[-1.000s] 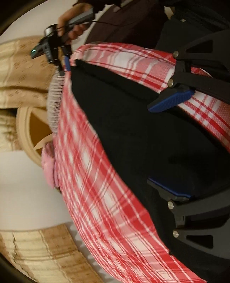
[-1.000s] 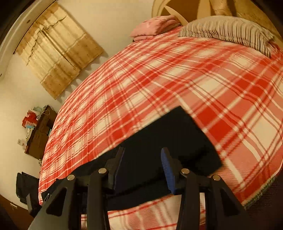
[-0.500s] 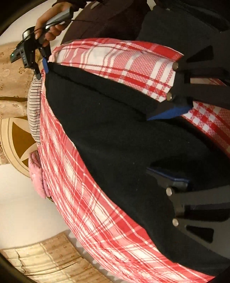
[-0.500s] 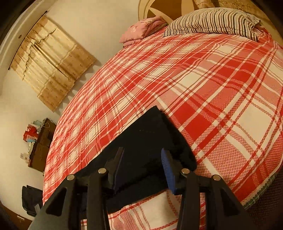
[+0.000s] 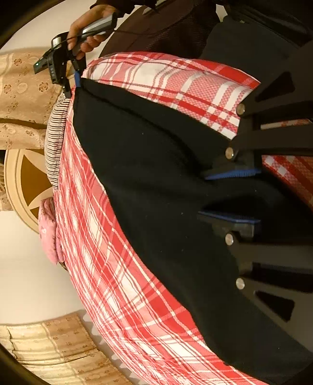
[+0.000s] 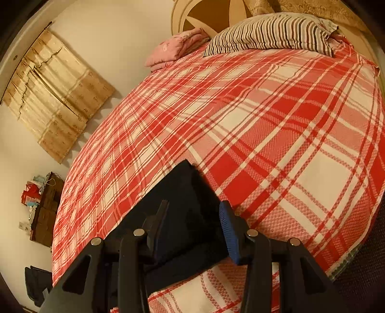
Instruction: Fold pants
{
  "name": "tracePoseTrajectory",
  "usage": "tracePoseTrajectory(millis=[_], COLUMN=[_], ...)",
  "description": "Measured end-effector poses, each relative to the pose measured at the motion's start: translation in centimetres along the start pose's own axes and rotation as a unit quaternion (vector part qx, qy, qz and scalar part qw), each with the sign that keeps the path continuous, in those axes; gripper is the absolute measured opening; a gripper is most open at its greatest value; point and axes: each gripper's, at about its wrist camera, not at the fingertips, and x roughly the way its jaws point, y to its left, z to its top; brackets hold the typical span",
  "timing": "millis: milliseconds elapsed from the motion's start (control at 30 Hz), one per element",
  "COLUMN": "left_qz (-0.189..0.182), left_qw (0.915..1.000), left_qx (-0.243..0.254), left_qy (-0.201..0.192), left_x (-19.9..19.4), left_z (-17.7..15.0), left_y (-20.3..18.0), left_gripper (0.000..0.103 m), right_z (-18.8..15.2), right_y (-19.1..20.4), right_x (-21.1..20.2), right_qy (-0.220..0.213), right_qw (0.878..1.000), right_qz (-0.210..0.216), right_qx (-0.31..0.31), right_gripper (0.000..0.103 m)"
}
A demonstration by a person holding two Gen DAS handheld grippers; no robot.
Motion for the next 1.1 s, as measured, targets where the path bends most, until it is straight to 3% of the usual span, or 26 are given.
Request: tracePoseTrajectory(millis=[133,167,300,467,733,933,1100], left_qz=[0.0,-0.001,-0.01,-0.016,-0.026,-0.042,-0.051], left_qw=[1.0,1.0,0.9998,0.9995,0.9985,0.9991,0.9987], left_qx=[-0.002,-0.003,-0.017,-0.026,-0.018,-0.003,-0.003], left_qy=[-0.001,-0.002,-0.002,-0.007,-0.045,-0.004,-0.005], left_x=[0.1,0.1,0.3,0.3,-3.2,-1.0,-1.4], left_z=[0.2,0.2,0.5,0.7,1.3,-0.8,-1.3], left_y=[0.1,0.2,0.6,0.8,0.8,-0.6,-0.9], left_gripper=[0.022,0.021,0.017,0.011,0.011,0.011,0.011], right_z=[0.1,0.1,0.4,0.2,1.6,0.5,-0.1], right_y=[0.3,0.3,1.0,2.1,3.1,0.4,-1.3], right_x=[0.4,0.5,0.7,0.5,-3.7,-2.4,-2.6], right_qy=[0.001,0.001,-0.002,0.006,-0.041,-0.016,-0.019], right_qw=[1.0,1.0,0.999,0.996,0.994,0.997,0.998], right_qz=[0.003,0.003,0.0,0.016,0.033,0.01,-0.007], right_qx=[-0.022,-0.025,-0.054,-0.083,-0.094,-0.069,-0.059], right_gripper=[0.042,0.03,0.005,0.004,0.003,0.003,0.0])
